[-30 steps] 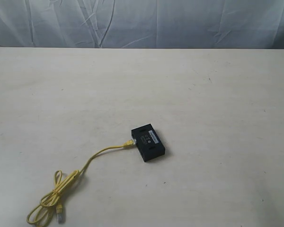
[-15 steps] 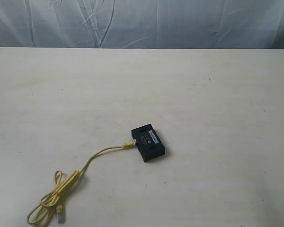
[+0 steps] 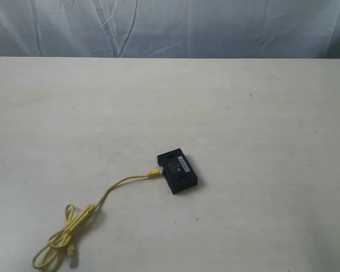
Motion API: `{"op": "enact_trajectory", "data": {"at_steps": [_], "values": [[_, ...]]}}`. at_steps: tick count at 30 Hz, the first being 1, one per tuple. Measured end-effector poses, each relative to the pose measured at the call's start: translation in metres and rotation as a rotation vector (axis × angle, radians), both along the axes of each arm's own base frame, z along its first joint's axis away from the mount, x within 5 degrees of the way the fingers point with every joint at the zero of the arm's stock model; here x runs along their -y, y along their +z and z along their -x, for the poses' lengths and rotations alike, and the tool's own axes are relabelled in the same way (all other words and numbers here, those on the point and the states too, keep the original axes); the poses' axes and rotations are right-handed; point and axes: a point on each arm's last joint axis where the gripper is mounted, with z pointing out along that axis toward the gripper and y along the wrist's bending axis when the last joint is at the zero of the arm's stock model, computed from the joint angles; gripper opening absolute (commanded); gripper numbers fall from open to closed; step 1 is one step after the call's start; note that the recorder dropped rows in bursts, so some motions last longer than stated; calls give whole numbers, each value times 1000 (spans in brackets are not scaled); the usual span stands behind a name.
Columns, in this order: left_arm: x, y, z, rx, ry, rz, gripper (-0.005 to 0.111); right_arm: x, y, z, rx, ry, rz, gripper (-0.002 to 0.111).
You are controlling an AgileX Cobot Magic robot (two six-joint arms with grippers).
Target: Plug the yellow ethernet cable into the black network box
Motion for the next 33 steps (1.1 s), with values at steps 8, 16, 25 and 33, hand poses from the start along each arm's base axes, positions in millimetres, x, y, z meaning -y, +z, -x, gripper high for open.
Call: {"op": "enact_trajectory", "data": {"at_steps": [8,16,25,33], "values": [[-2,0,0,0,43,1,0,0,0,0,0,0,0,-1],[-3,0,0,0,58,-1,0,0,0,0,-1,1,-7,-1],[-3,0,0,0,58,-1,0,0,0,0,-1,1,-7,-1],[-3,0,0,0,58,-1,0,0,0,0,1,1,-7,-1]]}}
